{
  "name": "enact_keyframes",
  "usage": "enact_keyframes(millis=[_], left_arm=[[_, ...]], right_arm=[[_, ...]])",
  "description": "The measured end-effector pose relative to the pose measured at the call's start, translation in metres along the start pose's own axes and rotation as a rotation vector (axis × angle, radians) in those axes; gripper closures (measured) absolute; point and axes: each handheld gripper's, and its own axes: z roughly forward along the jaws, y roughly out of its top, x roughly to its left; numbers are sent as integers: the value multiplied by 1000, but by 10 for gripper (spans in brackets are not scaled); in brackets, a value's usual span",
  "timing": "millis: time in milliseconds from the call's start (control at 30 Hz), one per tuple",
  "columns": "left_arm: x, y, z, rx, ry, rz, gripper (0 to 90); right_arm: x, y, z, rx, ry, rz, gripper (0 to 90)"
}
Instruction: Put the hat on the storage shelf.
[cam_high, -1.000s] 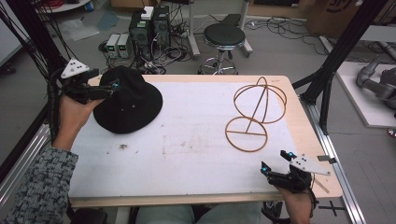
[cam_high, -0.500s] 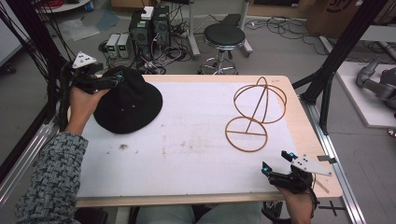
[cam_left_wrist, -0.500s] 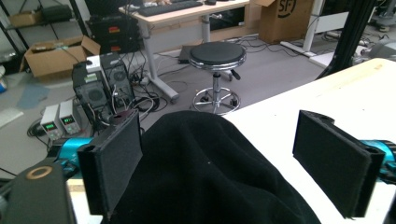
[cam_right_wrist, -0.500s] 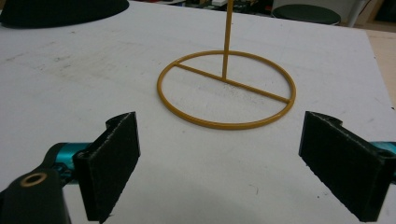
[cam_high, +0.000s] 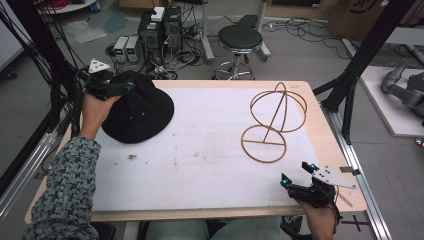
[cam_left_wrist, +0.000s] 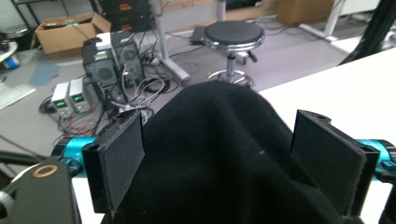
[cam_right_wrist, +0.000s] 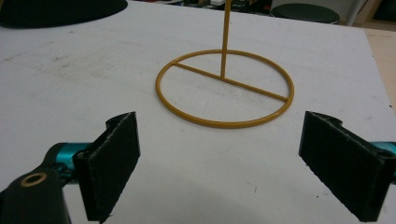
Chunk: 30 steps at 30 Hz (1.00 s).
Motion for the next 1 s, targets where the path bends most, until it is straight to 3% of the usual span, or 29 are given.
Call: enact_keyframes(millis=[367, 733, 833, 867, 1000], left_arm=[[-1, -6, 10, 42, 1, -5, 261], [0, -7, 11, 69, 28, -4, 332], [-1, -8, 12, 79, 33, -1, 380], [-2, -9, 13, 81, 27, 0, 445], [-3, -9, 14, 94, 20, 4, 534]], right_arm=[[-1, -1, -1, 1, -1, 2, 122], [-1, -1, -1, 3, 1, 2, 122], [-1, -1, -1, 3, 0, 2, 122], [-1, -1, -1, 3, 0, 3, 122], [0, -1, -1, 3, 0, 8, 122]])
